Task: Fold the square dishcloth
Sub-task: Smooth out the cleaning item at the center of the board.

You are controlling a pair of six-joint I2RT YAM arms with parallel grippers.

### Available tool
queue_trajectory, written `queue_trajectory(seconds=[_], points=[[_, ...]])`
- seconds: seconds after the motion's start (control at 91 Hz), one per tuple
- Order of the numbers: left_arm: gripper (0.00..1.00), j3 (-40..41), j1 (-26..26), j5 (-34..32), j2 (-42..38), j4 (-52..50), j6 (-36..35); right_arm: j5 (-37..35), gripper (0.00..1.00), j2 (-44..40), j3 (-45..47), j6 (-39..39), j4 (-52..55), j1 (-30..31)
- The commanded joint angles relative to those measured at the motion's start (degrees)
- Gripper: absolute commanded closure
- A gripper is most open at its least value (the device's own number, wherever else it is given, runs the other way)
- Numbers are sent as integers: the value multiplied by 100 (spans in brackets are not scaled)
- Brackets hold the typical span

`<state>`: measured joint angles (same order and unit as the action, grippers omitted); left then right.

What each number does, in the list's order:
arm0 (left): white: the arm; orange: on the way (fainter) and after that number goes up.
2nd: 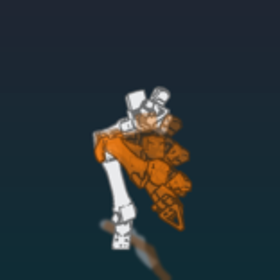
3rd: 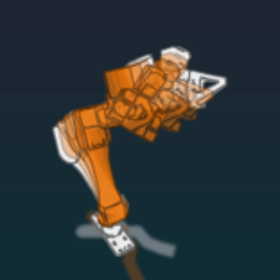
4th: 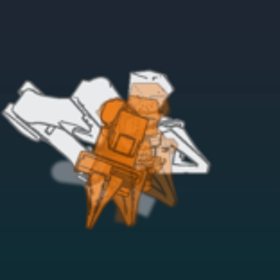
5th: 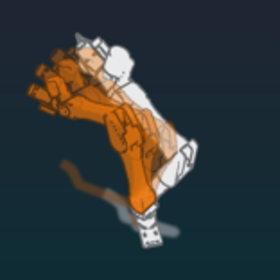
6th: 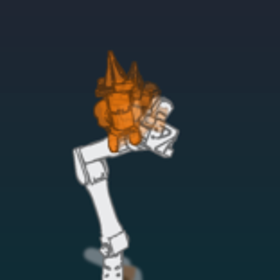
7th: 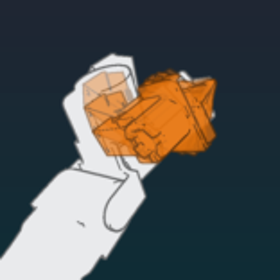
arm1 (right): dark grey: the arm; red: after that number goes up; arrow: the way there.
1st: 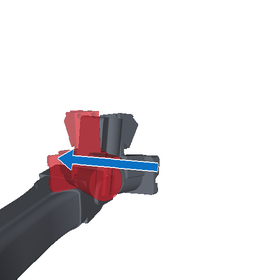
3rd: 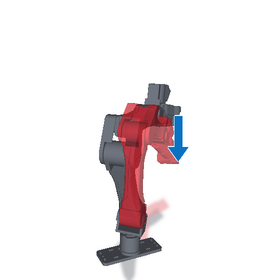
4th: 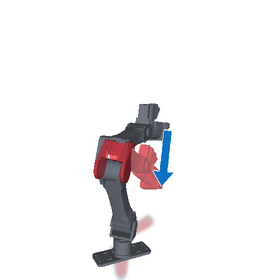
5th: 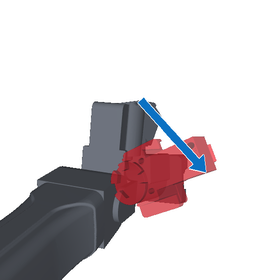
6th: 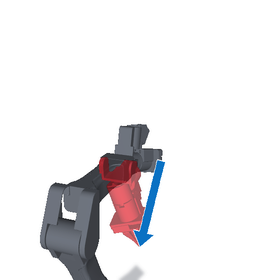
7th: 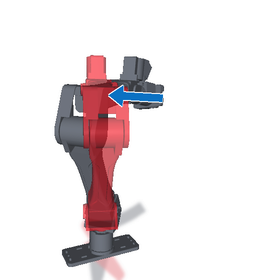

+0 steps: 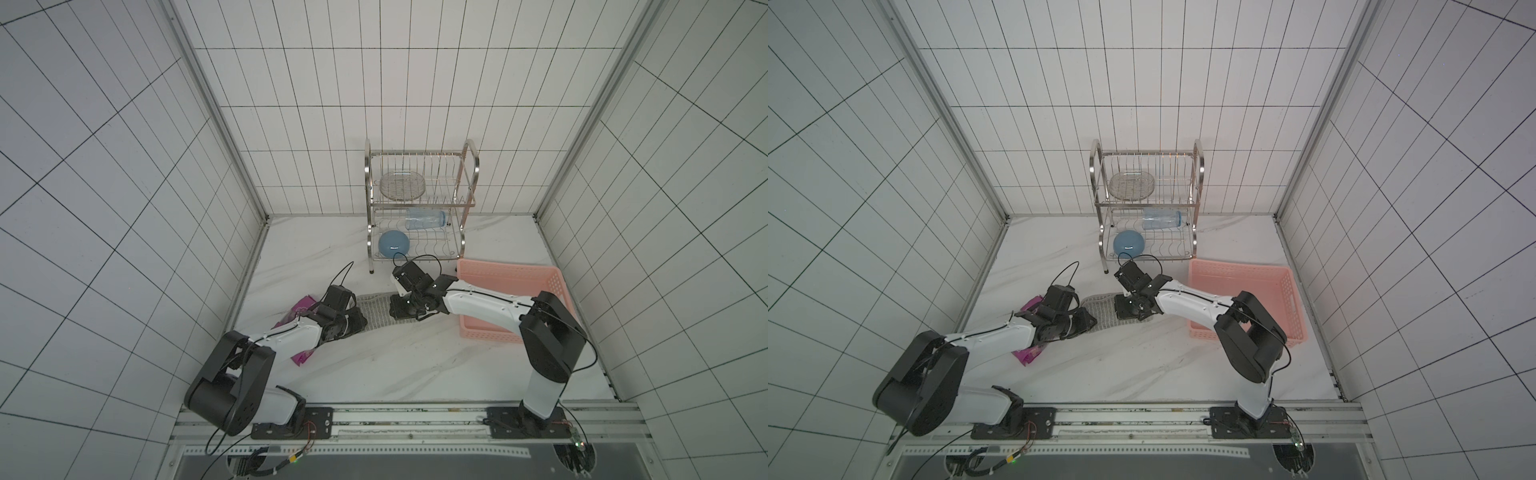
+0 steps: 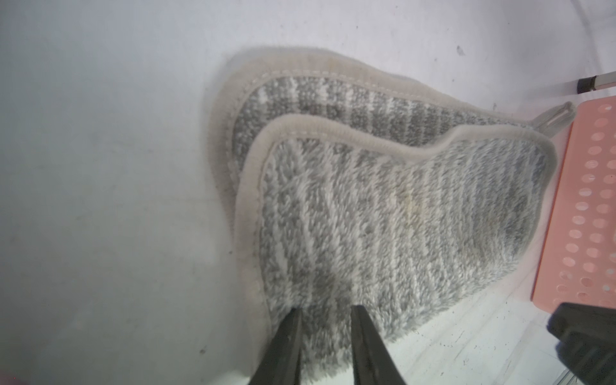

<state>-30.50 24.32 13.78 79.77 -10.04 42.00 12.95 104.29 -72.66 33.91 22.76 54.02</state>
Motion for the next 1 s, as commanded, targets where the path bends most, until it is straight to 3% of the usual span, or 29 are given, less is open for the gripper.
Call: queue_trajectory(seconds=[0.0, 0.989], points=[[72, 28, -21, -60, -29, -165, -87, 243, 83, 337, -205, 25, 28, 33], [72, -52, -37, -161, 27, -281, -113, 257, 84, 1143, -169, 276, -17, 18]])
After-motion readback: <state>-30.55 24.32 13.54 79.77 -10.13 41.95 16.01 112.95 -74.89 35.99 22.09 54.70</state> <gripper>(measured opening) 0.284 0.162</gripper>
